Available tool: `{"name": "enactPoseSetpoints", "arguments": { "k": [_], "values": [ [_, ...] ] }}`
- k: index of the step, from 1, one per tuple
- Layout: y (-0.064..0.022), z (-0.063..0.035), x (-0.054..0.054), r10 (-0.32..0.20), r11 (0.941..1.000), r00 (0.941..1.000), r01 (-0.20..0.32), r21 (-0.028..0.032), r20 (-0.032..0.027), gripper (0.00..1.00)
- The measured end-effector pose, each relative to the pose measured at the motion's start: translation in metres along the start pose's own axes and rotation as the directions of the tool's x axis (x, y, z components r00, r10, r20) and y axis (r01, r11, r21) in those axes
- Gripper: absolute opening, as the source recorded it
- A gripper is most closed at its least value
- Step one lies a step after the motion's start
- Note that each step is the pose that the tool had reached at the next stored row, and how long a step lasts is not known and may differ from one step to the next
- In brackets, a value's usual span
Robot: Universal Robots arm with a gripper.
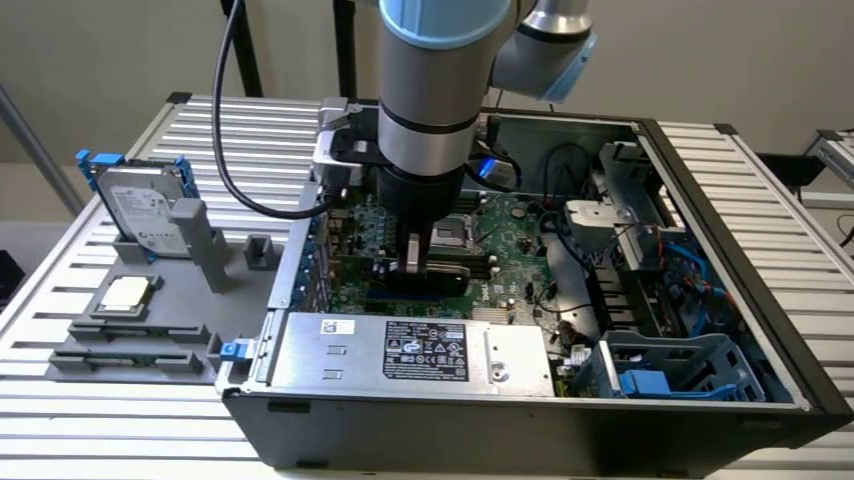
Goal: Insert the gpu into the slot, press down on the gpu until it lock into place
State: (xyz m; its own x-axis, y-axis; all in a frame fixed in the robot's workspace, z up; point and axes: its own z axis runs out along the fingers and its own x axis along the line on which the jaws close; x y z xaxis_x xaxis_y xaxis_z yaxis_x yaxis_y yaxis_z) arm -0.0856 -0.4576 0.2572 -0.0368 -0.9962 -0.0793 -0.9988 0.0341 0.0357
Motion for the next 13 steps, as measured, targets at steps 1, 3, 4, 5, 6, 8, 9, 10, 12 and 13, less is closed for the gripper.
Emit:
{"name": "enactPoseSetpoints", "arguments": {
  "k": [1,3,4,5,6,8,9,10,12,13],
  "values": [
    [0.0,0.0001,-0.0001,0.0,1.0,1.0,0.0,-0.0016,0.0001,0.26],
    [0.0,0.0001,-0.0005,0.0,1.0,1.0,0.0,-0.0052,0.0,0.26],
    [0.0,-0.0001,-0.0008,0.0,1.0,1.0,0.0,-0.0065,0.0,0.26],
    [-0.0001,-0.0002,-0.0011,0.0,1.0,1.0,0.0,-0.0075,0.0,0.26],
    [-0.0001,-0.0006,-0.0015,0.001,1.0,1.0,-0.001,-0.0088,-0.0002,0.26],
    [0.0001,-0.002,-0.0018,0.001,0.9999,1.0,-0.001,-0.012,-0.0008,0.26],
    [0.0001,-0.0023,-0.0019,0.001,0.9999,1.0,-0.001,-0.0141,-0.0009,0.26],
    [0.0001,-0.0023,-0.0019,0.001,0.9999,1.0,-0.001,-0.0154,-0.0016,0.26],
    [0.0001,-0.0024,-0.0019,0.001,0.9998,1.0,-0.001,-0.0177,-0.0025,0.26],
    [0.0,-0.0024,-0.0019,0.001,0.9998,1.0,-0.001,-0.0189,-0.0027,0.26]
  ]
}}
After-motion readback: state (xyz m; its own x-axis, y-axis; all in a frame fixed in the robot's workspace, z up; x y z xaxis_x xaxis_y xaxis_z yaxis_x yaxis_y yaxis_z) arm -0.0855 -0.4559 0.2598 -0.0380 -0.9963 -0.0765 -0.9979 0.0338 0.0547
